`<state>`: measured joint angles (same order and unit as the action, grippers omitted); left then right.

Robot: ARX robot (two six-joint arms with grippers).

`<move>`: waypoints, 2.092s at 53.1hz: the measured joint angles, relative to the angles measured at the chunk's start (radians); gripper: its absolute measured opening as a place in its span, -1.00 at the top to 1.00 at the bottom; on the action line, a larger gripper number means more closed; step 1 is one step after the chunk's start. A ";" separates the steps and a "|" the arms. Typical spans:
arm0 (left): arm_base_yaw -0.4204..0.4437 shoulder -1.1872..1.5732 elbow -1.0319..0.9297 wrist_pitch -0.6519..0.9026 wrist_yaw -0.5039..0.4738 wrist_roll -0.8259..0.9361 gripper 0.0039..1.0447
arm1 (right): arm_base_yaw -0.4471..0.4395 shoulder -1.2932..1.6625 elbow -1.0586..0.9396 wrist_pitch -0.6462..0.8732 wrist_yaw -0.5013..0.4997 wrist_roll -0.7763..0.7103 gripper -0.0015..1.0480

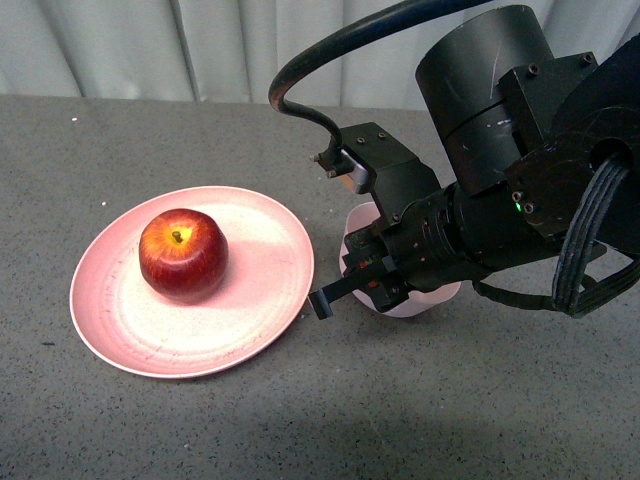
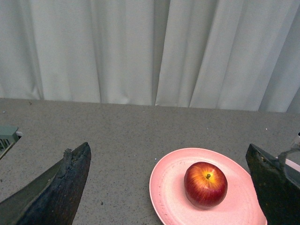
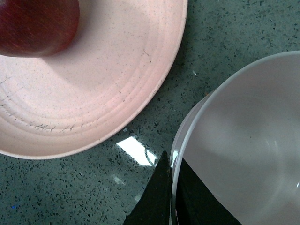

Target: Move apple from plate to bowl

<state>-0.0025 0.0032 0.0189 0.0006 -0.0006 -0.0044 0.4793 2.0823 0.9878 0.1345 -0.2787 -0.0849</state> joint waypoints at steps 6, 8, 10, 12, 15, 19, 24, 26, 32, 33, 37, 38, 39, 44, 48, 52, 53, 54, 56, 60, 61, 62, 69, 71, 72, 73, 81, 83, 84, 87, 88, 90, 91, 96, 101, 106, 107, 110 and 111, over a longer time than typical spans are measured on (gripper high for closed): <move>0.000 0.000 0.000 0.000 0.000 0.000 -0.88 | 0.004 0.005 0.000 0.010 0.005 0.013 0.80; 0.000 0.000 0.000 0.000 0.000 0.000 -0.88 | 0.005 0.005 -0.004 0.027 -0.005 0.028 0.63; 0.000 0.000 0.000 0.000 0.000 0.000 -0.88 | 0.005 0.005 -0.008 0.043 -0.008 0.035 0.53; 0.000 0.000 0.000 0.000 0.000 0.000 -0.88 | 0.005 0.002 -0.014 0.060 -0.006 0.043 0.43; 0.000 0.000 0.000 0.000 0.000 0.000 -0.88 | 0.005 -0.009 -0.037 0.101 0.005 0.061 0.26; 0.000 0.000 0.000 0.000 0.000 0.000 -0.88 | -0.001 -0.046 -0.111 0.251 0.050 0.108 -0.05; 0.000 0.000 0.000 0.000 0.000 0.000 -0.88 | -0.026 -0.128 -0.227 0.478 0.185 0.166 -0.45; 0.000 0.000 0.000 0.000 0.000 0.000 -0.88 | -0.042 -0.159 -0.266 0.533 0.219 0.185 -0.59; 0.000 0.000 0.000 0.000 0.000 0.000 -0.88 | -0.102 -0.264 -0.402 0.672 0.336 0.204 -0.83; 0.000 0.000 0.000 0.000 0.000 0.000 -0.88 | -0.111 -0.282 -0.420 0.683 0.355 0.202 -0.81; 0.000 0.000 0.000 0.000 0.000 0.000 -0.88 | -0.143 -0.353 -0.480 0.698 0.415 0.201 -0.82; 0.000 0.000 0.000 0.000 0.000 0.000 -0.88 | -0.147 -0.363 -0.488 0.697 0.421 0.202 -0.82; 0.000 0.000 0.000 0.000 0.000 0.000 -0.88 | -0.155 -0.384 -0.503 0.696 0.428 0.203 -0.82; 0.000 0.000 0.000 0.000 0.000 0.000 -0.88 | -0.177 -0.421 -0.580 0.826 0.510 0.171 -0.70; 0.000 0.000 0.000 0.000 0.001 0.000 -0.88 | -0.209 -0.449 -0.684 1.041 0.520 0.132 -0.48; 0.000 0.001 0.000 0.000 -0.003 0.000 -0.88 | -0.242 -0.528 -0.760 1.140 0.510 0.110 -0.26; 0.000 0.001 0.000 0.000 -0.002 0.000 -0.88 | -0.252 -0.555 -0.773 1.143 0.505 0.106 -0.19; 0.000 0.000 0.000 0.000 -0.002 0.000 -0.88 | -0.260 -0.582 -0.784 1.142 0.499 0.103 -0.12; 0.000 0.000 0.000 0.000 -0.002 0.000 -0.88 | -0.272 -0.622 -0.805 1.135 0.486 0.098 -0.01; 0.000 0.000 0.000 0.000 0.000 0.000 -0.88 | -0.291 -0.683 -0.840 1.105 0.462 0.092 0.23; 0.000 0.000 0.000 0.000 0.000 0.000 -0.88 | -0.296 -0.695 -0.847 1.099 0.459 0.091 0.28; 0.000 0.000 0.000 0.000 0.000 0.000 -0.88 | -0.299 -0.703 -0.851 1.091 0.455 0.091 0.32; 0.000 0.000 0.000 0.000 0.000 0.000 -0.88 | -0.343 -0.913 -0.891 0.903 0.410 0.088 0.91; 0.000 0.000 0.000 0.000 0.000 0.000 -0.88 | -0.352 -0.972 -0.900 0.866 0.399 0.087 0.98; 0.000 0.000 0.000 0.000 0.000 0.000 -0.88 | -0.356 -0.994 -0.904 0.853 0.395 0.085 0.98; 0.000 0.000 0.000 0.000 0.000 0.000 -0.88 | -0.358 -1.004 -0.906 0.847 0.393 0.085 0.98; 0.000 0.000 0.000 0.000 0.000 0.000 -0.88 | -0.386 -1.123 -0.938 0.756 0.371 0.085 0.98; 0.000 0.000 0.000 0.000 0.000 0.000 -0.88 | -0.398 -1.157 -0.946 0.730 0.355 0.085 0.98; 0.000 0.000 0.000 0.000 0.000 0.000 -0.88 | -0.423 -1.183 -0.951 0.708 0.311 0.085 0.98; 0.000 0.000 0.000 0.000 0.000 0.000 -0.88 | -0.465 -1.252 -0.962 0.655 0.285 0.085 0.98; 0.000 0.000 0.000 0.000 -0.001 0.000 -0.88 | -0.472 -1.271 -0.965 0.638 0.285 0.085 0.98; 0.000 0.000 0.000 0.000 0.000 0.000 -0.88 | -0.476 -1.306 -0.970 0.608 0.284 0.085 0.98; 0.000 0.000 0.000 0.000 0.000 0.000 -0.88 | -0.476 -1.326 -0.972 0.591 0.283 0.085 0.98; 0.000 0.000 0.000 0.000 0.000 0.000 -0.88 | -0.477 -1.407 -0.978 0.520 0.280 0.085 0.98; 0.000 0.000 0.000 0.000 0.000 0.000 -0.88 | -0.477 -1.473 -0.982 0.461 0.280 0.085 0.98; 0.000 0.000 0.000 0.000 0.000 0.000 -0.88 | -0.477 -1.533 -0.983 0.407 0.280 0.085 0.98; 0.000 0.000 0.000 0.000 0.000 0.000 -0.88 | -0.477 -1.539 -0.983 0.404 0.280 0.085 0.98; 0.000 0.000 0.000 0.000 0.000 0.000 -0.88 | -0.477 -1.572 -0.983 0.371 0.280 0.085 0.98; 0.000 0.000 0.000 0.000 0.000 0.000 -0.88 | -0.477 -1.580 -0.983 0.362 0.280 0.085 0.98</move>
<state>-0.0025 0.0032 0.0189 0.0002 -0.0006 -0.0048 0.0025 0.5018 0.0051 0.4969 0.0013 0.0006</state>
